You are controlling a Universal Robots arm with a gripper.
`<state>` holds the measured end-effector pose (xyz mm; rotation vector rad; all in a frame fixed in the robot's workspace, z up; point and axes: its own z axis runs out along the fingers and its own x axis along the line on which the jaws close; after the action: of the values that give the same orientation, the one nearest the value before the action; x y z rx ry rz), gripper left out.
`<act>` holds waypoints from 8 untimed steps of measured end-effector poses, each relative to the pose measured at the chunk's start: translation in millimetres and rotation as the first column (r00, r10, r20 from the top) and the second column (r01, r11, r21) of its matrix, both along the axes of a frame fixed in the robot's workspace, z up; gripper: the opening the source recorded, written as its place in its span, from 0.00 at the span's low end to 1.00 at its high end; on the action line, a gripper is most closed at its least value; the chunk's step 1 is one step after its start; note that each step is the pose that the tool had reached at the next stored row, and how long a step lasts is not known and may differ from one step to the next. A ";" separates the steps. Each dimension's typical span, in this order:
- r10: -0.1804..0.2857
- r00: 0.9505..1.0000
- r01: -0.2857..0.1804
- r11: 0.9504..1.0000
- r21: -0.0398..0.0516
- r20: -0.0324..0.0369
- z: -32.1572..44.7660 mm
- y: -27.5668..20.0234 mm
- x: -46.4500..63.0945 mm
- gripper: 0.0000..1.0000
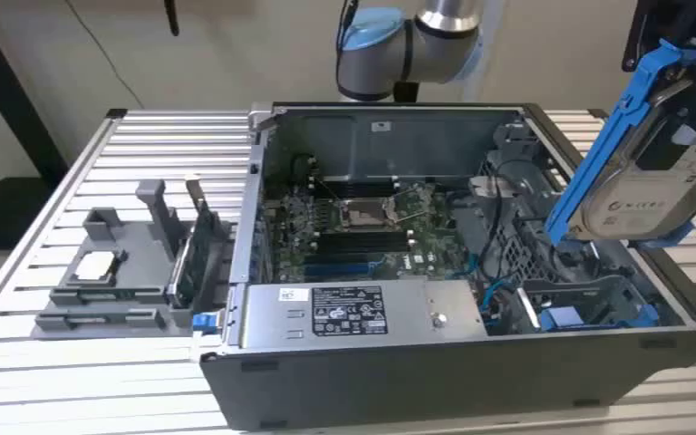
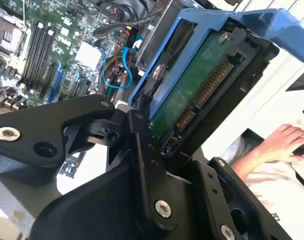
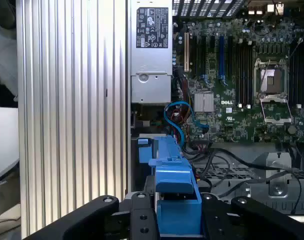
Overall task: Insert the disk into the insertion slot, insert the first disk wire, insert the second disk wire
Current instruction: 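Insert the disk into the insertion slot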
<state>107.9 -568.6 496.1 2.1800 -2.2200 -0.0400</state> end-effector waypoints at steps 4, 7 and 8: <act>0.000 1.000 0.000 1.000 0.000 0.000 0.0 0.0 0.0 0.33; 0.000 1.000 0.000 1.000 0.000 0.000 -0.7 -0.5 0.3 0.33; 0.000 1.000 0.000 1.000 0.000 0.000 -1.0 -1.0 0.7 0.33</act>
<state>108.6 -569.7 495.1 2.1800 -2.2200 -0.0400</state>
